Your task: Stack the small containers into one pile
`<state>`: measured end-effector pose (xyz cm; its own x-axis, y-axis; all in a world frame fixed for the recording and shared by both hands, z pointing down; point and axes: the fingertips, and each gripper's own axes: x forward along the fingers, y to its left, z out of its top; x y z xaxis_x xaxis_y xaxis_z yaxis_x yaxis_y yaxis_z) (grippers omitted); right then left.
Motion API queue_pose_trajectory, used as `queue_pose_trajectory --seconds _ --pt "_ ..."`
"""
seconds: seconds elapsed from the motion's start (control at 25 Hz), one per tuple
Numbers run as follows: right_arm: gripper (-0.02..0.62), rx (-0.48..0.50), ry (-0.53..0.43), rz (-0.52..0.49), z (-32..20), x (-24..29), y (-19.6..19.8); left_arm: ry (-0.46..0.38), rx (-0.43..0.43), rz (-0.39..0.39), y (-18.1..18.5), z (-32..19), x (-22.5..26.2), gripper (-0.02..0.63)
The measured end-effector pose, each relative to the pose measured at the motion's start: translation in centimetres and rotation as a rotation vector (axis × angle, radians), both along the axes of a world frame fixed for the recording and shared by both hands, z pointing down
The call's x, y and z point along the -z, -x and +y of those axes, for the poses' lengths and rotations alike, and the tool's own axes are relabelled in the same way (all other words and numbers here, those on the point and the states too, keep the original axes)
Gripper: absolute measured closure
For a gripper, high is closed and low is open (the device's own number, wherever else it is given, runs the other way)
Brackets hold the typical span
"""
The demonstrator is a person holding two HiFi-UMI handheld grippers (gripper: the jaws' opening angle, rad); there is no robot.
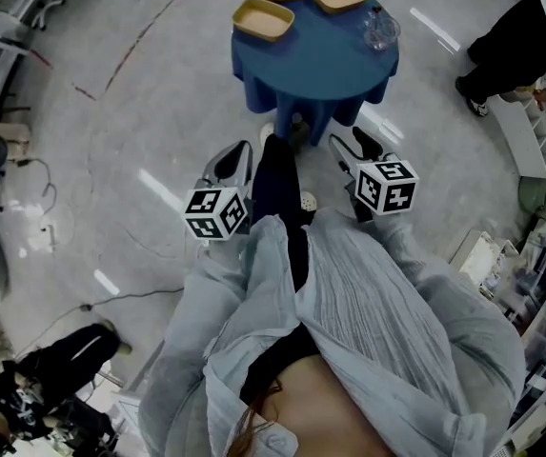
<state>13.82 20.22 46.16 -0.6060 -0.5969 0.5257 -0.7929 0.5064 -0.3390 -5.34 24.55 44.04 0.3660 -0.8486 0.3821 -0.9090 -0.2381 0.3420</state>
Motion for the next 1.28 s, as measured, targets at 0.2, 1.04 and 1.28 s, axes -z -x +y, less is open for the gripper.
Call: queue_pose_trajectory --seconds 0.2,1.04,1.28 --pt "0.359 0.0 0.001 -0.029 -1.3 0.2 0.7 -0.001 -0.025 -0.008 -0.3 -1.5 0.2 0.591" --pt "0.364 -0.048 0.007 -0.01 -14.0 1.7 3.3 -0.015 -0.092 -0.009 2.3 -15.9 2.2 0.591" --pt "0.364 -0.066 0.013 -0.01 -17.6 1.9 4.7 -0.005 -0.122 -0.012 3.6 -20.1 2.3 0.591"
